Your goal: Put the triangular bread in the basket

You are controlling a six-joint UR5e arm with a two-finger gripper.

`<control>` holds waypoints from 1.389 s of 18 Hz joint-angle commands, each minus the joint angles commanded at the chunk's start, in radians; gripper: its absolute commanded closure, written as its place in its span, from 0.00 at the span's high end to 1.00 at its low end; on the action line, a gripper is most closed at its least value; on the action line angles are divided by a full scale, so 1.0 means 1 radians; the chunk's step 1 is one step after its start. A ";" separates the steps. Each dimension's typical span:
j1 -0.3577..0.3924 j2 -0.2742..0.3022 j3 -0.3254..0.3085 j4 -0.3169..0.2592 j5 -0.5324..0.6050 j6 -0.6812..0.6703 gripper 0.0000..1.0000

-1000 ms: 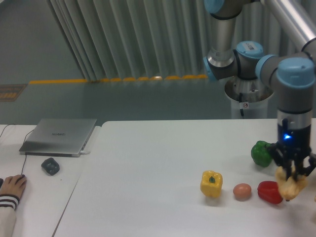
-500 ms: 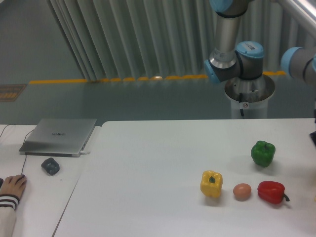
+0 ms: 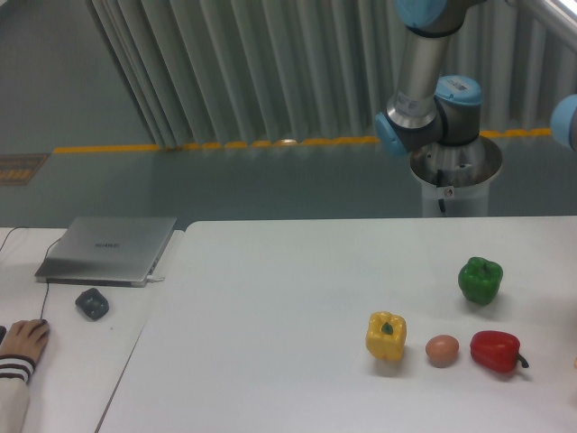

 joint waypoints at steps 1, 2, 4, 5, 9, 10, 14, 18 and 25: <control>0.002 -0.005 0.000 0.000 0.002 -0.002 0.64; 0.002 -0.006 0.000 0.002 0.002 -0.003 0.87; 0.000 -0.009 -0.003 0.012 0.002 -0.015 1.00; 0.000 -0.009 -0.006 0.017 0.003 -0.015 1.00; 0.003 -0.008 -0.015 0.023 0.002 -0.014 1.00; 0.003 -0.006 -0.020 0.043 0.002 -0.014 1.00; 0.000 -0.008 -0.038 0.095 0.008 -0.025 1.00; -0.005 -0.003 -0.040 0.089 0.012 -0.044 1.00; -0.047 0.035 -0.040 -0.061 0.017 -0.051 1.00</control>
